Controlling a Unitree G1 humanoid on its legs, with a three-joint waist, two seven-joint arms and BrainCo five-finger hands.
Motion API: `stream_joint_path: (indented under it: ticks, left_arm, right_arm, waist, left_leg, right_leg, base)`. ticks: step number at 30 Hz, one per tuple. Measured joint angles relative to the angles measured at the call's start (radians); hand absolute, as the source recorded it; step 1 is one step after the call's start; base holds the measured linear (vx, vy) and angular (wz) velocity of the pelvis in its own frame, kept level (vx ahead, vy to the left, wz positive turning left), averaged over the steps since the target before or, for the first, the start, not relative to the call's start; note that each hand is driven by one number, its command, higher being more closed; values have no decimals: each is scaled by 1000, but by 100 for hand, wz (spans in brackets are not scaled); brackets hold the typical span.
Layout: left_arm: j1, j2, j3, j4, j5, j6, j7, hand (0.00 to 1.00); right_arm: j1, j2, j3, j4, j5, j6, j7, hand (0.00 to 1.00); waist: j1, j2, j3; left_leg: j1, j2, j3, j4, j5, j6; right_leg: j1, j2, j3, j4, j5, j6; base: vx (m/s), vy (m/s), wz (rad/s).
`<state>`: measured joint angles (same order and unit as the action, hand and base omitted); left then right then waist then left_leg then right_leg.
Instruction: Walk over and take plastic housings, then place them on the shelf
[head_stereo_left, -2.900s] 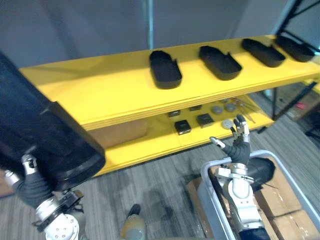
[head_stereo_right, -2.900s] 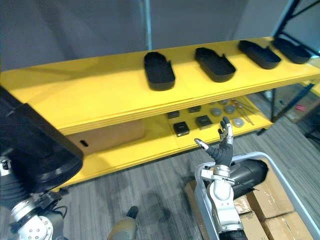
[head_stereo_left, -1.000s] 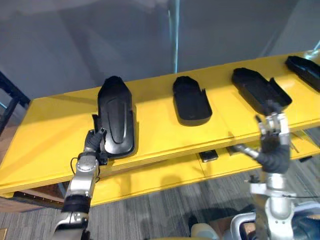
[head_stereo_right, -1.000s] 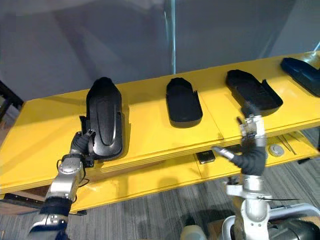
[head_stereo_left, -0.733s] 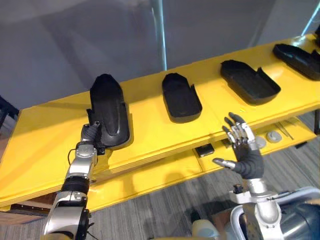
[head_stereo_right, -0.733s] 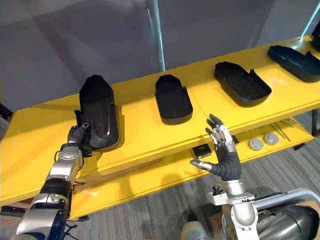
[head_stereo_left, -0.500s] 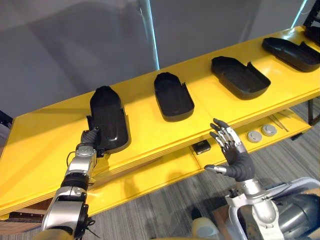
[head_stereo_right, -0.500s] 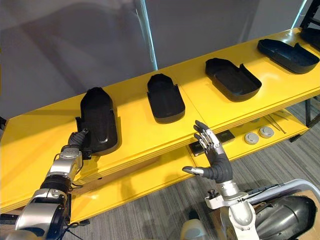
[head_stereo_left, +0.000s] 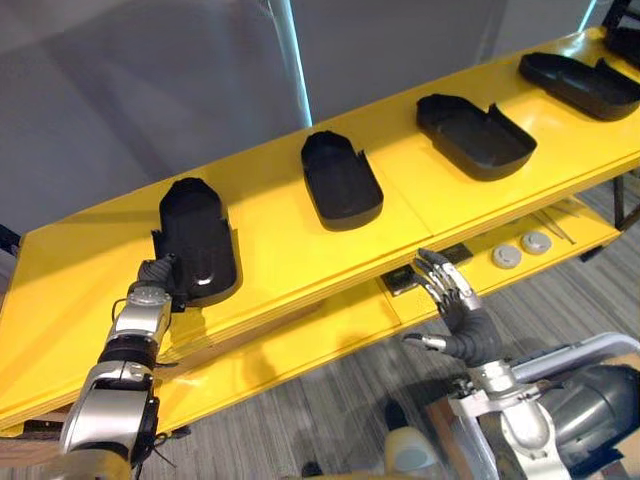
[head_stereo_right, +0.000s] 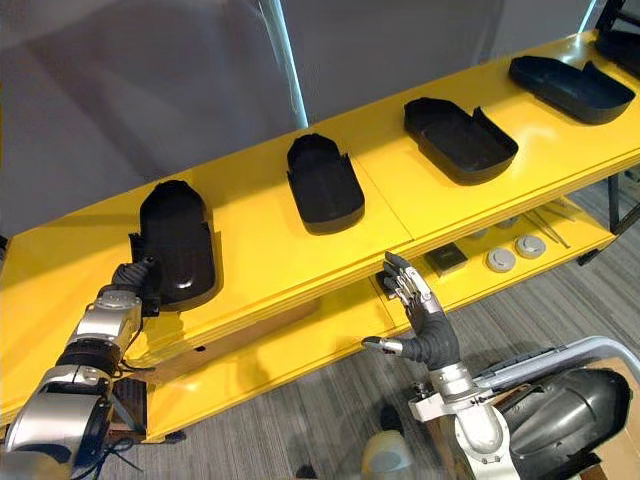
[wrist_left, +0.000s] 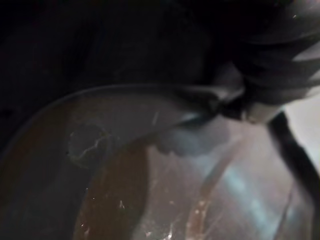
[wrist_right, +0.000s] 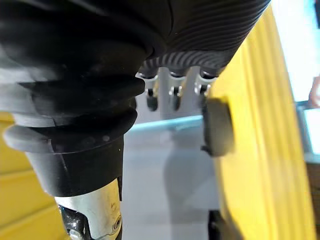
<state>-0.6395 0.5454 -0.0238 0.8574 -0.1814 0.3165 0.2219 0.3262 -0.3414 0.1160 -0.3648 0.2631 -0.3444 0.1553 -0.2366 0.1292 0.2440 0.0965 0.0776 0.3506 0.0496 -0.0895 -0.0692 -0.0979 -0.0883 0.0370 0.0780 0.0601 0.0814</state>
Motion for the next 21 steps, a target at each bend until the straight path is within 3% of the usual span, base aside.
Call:
stream_joint_path:
  ticks: [20, 21]
  left_arm:
    - [-55, 33, -28, -8, -136, -15, 78, 100]
    - [-62, 34, -28, -8, -142, -15, 83, 0]
  right_arm:
    - [-10, -4, 42, 0, -1, -5, -47, 0]
    - [-10, -4, 42, 0, -1, -5, -45, 0]
  waist:
    - [-27, -12, 66]
    - [-26, -12, 66]
  left_leg:
    - [-43, 8, 20, 70, -36, -1]
    - [-48, 9, 20, 76, -36, -1]
  right_leg:
    - [-32, -1, 21, 18, 1, 2]
    - [-35, -1, 21, 18, 3, 4]
  base:
    - [-12, 2, -3]
    - [0, 0, 0]
